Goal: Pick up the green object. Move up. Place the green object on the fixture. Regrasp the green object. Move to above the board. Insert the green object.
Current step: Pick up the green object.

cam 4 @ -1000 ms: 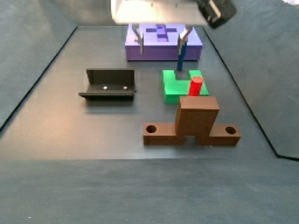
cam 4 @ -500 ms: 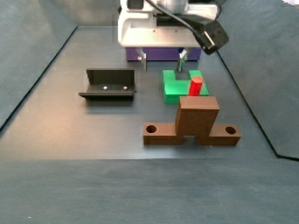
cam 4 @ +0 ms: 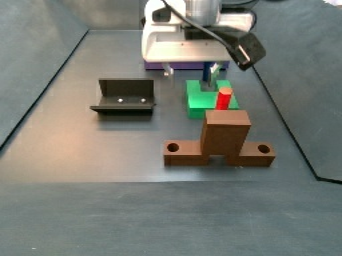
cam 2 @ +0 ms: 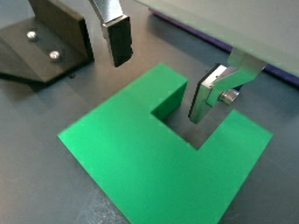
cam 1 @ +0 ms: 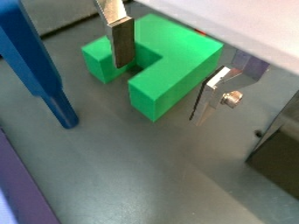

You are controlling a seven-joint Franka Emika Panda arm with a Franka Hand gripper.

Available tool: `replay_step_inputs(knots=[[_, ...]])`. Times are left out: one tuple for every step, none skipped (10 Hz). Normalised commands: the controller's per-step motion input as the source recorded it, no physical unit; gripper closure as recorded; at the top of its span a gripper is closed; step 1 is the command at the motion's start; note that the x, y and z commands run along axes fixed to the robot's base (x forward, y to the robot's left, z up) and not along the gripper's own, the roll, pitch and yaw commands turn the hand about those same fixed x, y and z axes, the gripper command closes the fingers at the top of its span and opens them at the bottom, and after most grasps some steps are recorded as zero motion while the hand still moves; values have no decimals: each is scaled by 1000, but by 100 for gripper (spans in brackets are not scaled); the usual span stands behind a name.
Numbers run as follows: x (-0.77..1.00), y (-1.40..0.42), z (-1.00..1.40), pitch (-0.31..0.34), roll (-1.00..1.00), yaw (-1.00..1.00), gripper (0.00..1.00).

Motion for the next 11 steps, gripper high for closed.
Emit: replay_step_inputs(knots=[[14,0,-160,-4,-19,0,0],[0,0,-77,0,-23,0,0],[0,-20,-11,-10,-14,-31,0],[-14,-17,-77,-14,0,-160,0],[0,0,-146,-20,0,-120,0],[0,0,-146,-10,0,-74,0],[0,0,-151,-1,0,-23,0],[0,0,-163,0,0,0,0],[0,0,-160,0,9,0,0],[0,0,-131,0,3,0,0],[0,0,0,0,0,0,0]])
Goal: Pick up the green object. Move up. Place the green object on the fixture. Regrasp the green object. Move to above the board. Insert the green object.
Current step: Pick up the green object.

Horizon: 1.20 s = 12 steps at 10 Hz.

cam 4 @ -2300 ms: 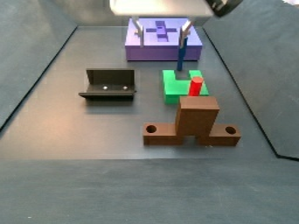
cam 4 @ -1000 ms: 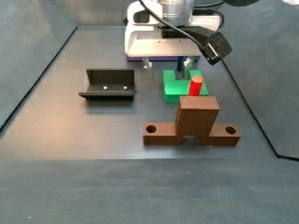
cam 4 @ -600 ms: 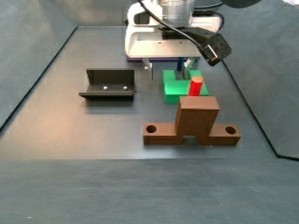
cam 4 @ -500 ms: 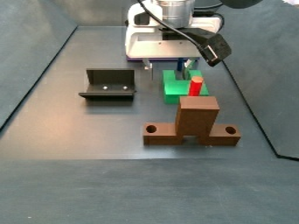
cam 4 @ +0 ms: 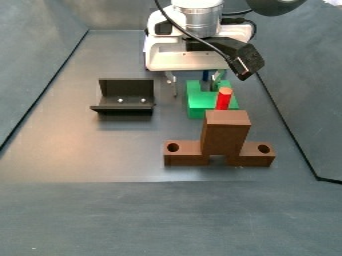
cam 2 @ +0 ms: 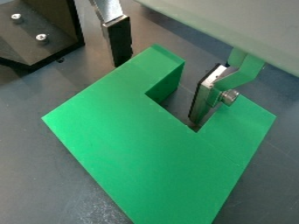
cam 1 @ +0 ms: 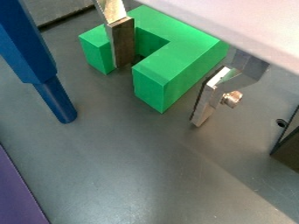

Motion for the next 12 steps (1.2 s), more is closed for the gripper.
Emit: replay_step_inputs(knots=[[0,0,0,0,0,0,100],[0,0,0,0,0,0,100],[0,0,0,0,0,0,100],[0,0,0,0,0,0,100],[0,0,0,0,0,0,100],[0,0,0,0,0,0,100],[0,0,0,0,0,0,100],[0,0,0,0,0,0,100],[0,0,0,0,0,0,100],[0,0,0,0,0,0,100],[0,0,0,0,0,0,100],[0,0,0,0,0,0,100]])
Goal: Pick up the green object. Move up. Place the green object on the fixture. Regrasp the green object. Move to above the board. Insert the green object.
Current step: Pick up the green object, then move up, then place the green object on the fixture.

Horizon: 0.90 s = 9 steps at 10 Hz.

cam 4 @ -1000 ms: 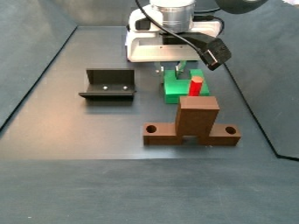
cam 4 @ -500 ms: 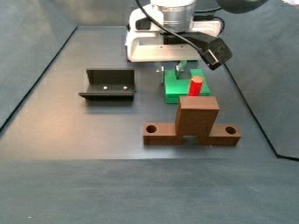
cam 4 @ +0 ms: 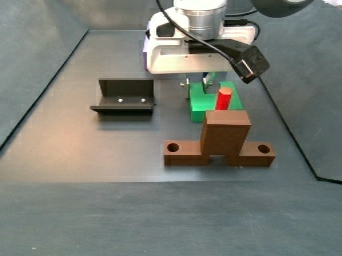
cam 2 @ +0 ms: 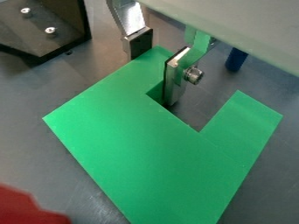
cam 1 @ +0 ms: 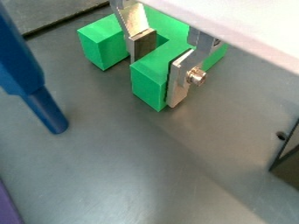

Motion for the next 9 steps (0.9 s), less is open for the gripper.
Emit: replay_step_inputs(knots=[[0,0,0,0,0,0,100],[0,0,0,0,0,0,100],[0,0,0,0,0,0,100],[0,0,0,0,0,0,100],[0,0,833,0,0,0,100],[27,-5,812,-16,4,-2,100],[-3,7,437,-23,25,-5,100],[0,5,245,-29,35,-8,100],[0,0,0,-26,0,0,100]])
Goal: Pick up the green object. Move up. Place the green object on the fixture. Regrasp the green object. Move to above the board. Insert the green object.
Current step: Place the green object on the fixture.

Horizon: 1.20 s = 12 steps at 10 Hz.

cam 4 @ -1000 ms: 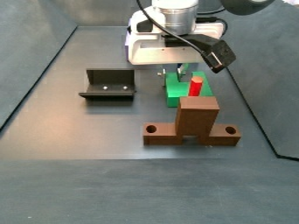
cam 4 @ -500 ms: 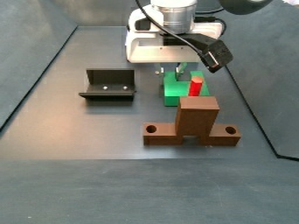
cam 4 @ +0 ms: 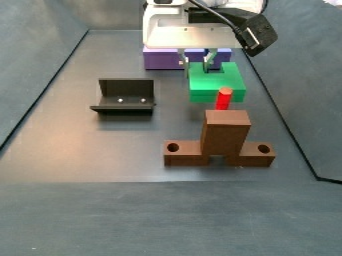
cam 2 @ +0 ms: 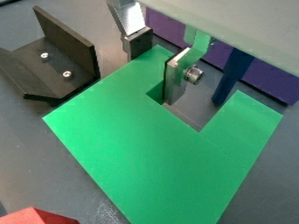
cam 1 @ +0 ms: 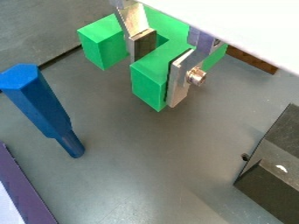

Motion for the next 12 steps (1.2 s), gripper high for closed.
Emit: replay_step_inputs(knots=[[-3,63,0,-297,-351,-131,100],[749,183,137,0,-986,-89,100],[803,20,69,-63,-1000,-74,100],[791,0,143,-100,-960,-80,100],[814,0,140,-89,-946,-86,100],[869,-103,294,0,-857,-134,100],[977,-191,331,0,-723,-117,100],[994,-191,349,37,-643,-86,100],[991,-169,391,86,-643,-66,100],[983,-63,406,191,-680,-71,100],[954,-66,363,277,-726,-140,100],[874,0,283,414,-554,-97,100]])
